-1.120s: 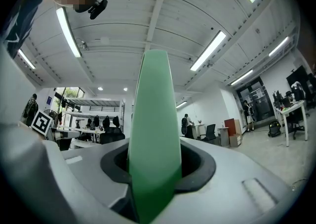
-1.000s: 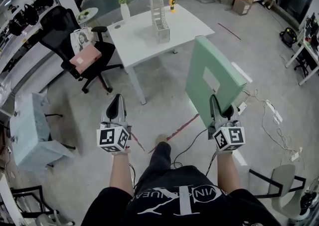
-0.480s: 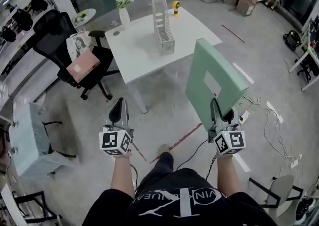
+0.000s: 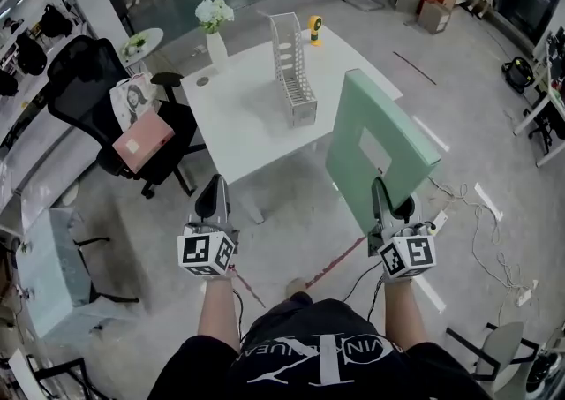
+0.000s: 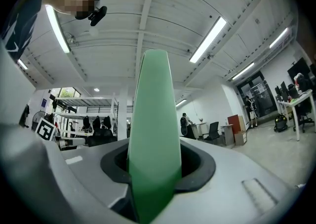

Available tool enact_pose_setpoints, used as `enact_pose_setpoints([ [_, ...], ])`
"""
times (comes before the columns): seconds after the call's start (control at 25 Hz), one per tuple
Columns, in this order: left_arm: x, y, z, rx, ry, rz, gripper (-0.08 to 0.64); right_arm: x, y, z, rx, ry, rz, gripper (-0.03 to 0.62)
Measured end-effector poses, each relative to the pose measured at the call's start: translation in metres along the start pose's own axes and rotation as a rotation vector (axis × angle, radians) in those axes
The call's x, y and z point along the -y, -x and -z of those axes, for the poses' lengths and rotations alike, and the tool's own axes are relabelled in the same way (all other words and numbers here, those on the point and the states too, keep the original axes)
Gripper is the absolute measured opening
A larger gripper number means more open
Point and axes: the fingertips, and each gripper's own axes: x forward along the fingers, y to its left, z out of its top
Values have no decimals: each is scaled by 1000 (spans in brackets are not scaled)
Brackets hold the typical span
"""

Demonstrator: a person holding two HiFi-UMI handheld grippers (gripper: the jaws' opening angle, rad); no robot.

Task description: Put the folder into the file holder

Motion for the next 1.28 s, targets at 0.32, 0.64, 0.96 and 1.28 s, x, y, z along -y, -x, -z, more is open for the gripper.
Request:
enact_pose_setpoints([
  [0.32, -15, -49, 6, 1, -12, 34, 0, -2, -47, 2, 33, -5, -7, 175],
  [0.64, -19, -64, 10, -7, 9, 23, 0, 8, -63, -14, 46, -19, -3, 175],
  [0.96, -31, -98, 20, -23, -5, 26, 0, 16, -118, -22, 63, -32, -29, 175],
  [1.28, -56, -157, 22, -28, -20, 4, 0, 24, -199, -29, 82, -49, -71, 175],
])
